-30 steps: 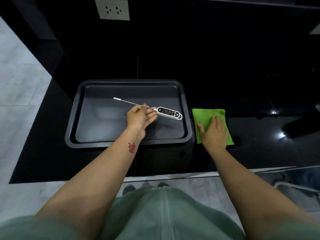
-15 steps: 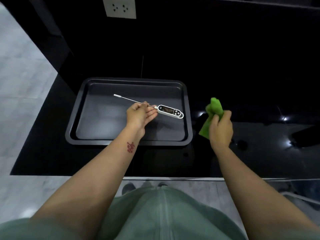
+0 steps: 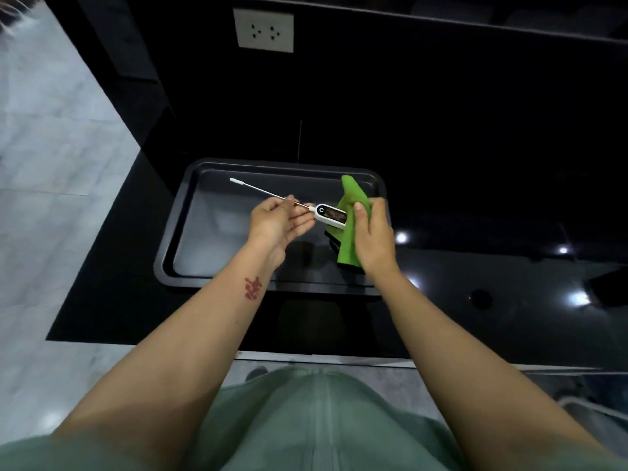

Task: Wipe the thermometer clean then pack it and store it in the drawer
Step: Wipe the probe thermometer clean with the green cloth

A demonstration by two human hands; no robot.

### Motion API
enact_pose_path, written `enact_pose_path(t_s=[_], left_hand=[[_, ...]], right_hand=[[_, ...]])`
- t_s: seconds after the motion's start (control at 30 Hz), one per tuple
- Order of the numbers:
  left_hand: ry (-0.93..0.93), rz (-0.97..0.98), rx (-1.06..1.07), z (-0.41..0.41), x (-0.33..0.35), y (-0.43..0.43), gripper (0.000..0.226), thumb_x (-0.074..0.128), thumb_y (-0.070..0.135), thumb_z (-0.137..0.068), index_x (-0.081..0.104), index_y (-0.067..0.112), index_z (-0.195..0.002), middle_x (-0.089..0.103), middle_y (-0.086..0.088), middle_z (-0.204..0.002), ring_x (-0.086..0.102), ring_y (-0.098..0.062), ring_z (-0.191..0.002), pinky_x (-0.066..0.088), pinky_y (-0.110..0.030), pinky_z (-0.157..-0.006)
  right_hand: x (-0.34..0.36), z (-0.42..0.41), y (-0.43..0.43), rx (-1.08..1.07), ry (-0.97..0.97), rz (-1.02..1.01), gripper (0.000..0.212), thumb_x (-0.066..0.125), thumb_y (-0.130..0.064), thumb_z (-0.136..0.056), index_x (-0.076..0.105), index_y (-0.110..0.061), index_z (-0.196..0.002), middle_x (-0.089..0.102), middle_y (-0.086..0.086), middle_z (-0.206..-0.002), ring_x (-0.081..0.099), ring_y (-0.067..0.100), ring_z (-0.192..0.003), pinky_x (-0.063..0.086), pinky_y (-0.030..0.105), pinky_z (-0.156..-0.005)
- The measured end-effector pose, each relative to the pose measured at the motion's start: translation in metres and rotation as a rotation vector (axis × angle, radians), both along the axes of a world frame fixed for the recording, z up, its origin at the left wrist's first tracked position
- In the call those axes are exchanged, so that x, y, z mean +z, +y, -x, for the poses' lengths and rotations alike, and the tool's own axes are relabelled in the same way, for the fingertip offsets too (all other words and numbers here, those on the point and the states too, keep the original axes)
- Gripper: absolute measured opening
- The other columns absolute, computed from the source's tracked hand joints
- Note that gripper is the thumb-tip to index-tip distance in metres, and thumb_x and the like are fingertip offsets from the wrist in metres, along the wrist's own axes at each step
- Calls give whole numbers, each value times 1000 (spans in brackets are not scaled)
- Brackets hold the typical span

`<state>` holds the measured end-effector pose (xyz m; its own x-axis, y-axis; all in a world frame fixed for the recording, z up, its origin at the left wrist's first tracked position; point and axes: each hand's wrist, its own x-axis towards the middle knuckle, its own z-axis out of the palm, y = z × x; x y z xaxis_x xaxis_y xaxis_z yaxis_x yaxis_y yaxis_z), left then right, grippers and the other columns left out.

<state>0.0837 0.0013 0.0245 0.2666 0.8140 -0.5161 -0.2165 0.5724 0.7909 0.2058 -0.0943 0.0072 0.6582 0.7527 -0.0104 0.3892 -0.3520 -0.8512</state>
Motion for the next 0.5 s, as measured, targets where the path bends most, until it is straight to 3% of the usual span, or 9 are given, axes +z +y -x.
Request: enact_pose_path(t_s=[0.13,0.33,0.5], left_hand=[[-51,-11,46,19,6,17,19,45,17,-103,52,10,-87,70,-16,-90,71,-29,-76,62,-35,-68],[-8,-28,147,27,15,34,23,41,7,-103,47,8,-81,68,-18,-85,72,-25,-64,62,-31,-60],[17,-36,134,23,18,33,24,42,10,-103,45,9,-80,67,-16,-81,70,-25,-64,61,-29,-54]], right_hand=[[1,0,4,21,25,-9,22,36,-36,-103,45,-16,-106,52,-9,-76,51,6,-65,41,29,-57],[2,3,6,143,110,28,21,34,-47,-101,49,-32,-100,56,-13,-75,54,8,-74,42,33,-72],[16,7,10,269,-163,151,30,27,-56,-99,42,-30,-96,54,-9,-71,56,20,-71,42,37,-66]])
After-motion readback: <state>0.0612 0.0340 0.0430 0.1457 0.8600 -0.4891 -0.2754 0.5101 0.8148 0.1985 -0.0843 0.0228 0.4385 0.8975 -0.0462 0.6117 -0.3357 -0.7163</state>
